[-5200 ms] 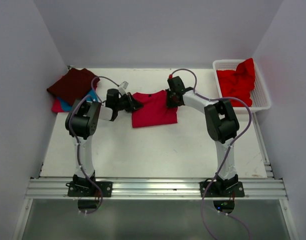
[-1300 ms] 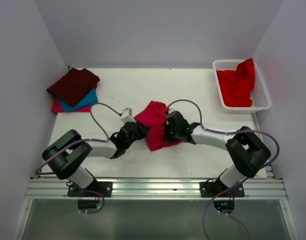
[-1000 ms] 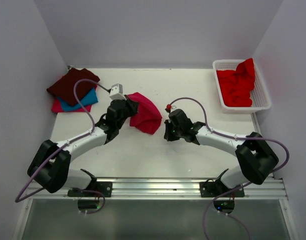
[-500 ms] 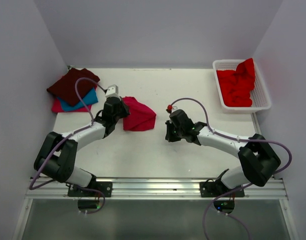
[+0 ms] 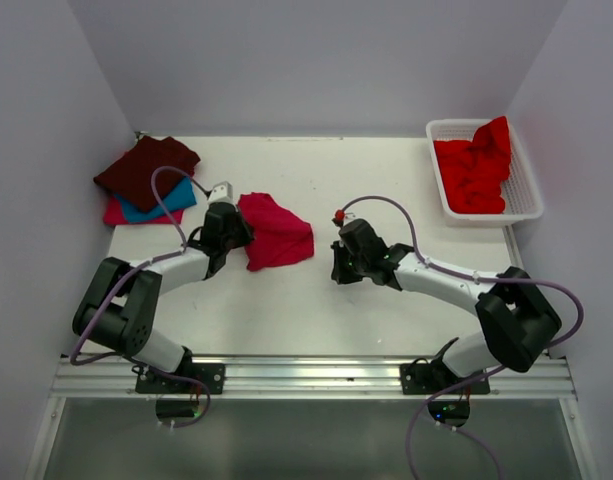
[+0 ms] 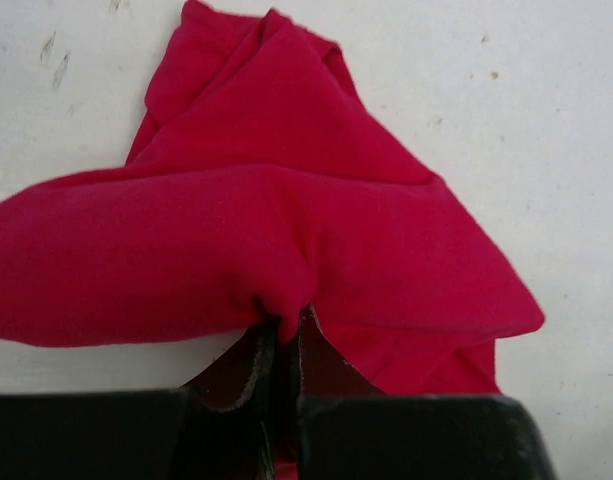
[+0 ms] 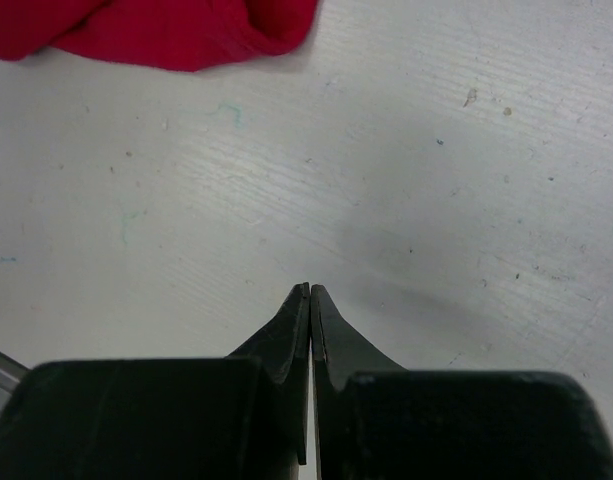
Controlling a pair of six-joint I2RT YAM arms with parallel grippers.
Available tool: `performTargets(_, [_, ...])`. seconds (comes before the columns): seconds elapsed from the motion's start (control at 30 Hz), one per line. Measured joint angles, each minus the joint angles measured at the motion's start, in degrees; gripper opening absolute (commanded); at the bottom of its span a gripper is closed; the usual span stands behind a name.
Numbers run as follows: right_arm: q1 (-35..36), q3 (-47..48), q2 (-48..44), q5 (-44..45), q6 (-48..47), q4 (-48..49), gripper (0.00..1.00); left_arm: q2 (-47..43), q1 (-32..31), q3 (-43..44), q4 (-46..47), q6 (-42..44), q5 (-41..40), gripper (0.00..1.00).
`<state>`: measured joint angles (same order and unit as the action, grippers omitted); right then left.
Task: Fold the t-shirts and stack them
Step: Fold the tshirt
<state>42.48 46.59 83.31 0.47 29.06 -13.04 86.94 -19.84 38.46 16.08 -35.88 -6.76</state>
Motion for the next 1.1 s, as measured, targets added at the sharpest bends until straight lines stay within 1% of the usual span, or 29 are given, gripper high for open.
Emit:
performTargets(0.17, [0.0, 1.4, 3.9, 0.0, 0.0, 0.7, 0.00, 0.3, 0.0, -3.2, 0.1, -1.0, 0.0, 0.00])
performTargets(0.27, [0.0, 5.2, 10.2, -0.3, 0.0, 1.0, 0.00, 0.7, 0.0, -5.9, 1.0, -2.5, 0.2, 0.00])
performTargets(0.4, [0.0, 8.0, 11.5, -0.3, 0.0, 0.7, 0.00, 0.7, -0.2, -11.6, 8.2, -5.8, 0.8, 0.00])
performTargets(0.6, [0.0, 12.5, 12.1, -0.3, -0.2, 0.7, 0.00, 0.7, -3.5, -14.8, 13.7, -10.2, 0.3, 0.00])
performTargets(0.7, [0.0, 13.9, 13.1, -0.3, -0.2, 0.7, 0.00, -0.6, -7.3, -16.7, 14.6, -13.4, -1.2, 0.00])
performTargets(0.8, [0.0, 14.3, 14.3, -0.4, -0.2, 0.8, 0.00, -2.8, -12.8, -18.7, 14.2, -17.6, -2.3, 0.00])
performTargets(0.97, [0.0, 14.3, 15.0, -0.6, -0.1, 0.5, 0.00, -4.3, -21.6, -19.7, 12.5, -25.1, -5.6, 0.00])
performTargets(1.0, [0.0, 14.4, 15.0, -0.6, -0.1, 0.6, 0.00, -4.5, -23.1, -19.7, 12.1, -26.4, -6.4, 0.08])
performTargets(1.03, [0.0, 14.4, 15.0, -0.6, -0.1, 0.5, 0.00, -4.5, -24.5, -19.7, 11.8, -27.5, -7.0, 0.31])
performTargets(1.07, [0.0, 14.4, 15.0, -0.7, -0.1, 0.5, 0.00, -4.6, -25.6, -19.7, 11.5, -28.3, -7.6, 0.39])
performTargets(1.1, [0.0, 14.4, 15.0, -0.7, -0.1, 0.5, 0.00, -4.8, -26.4, -19.7, 11.6, -29.5, -8.1, 0.46])
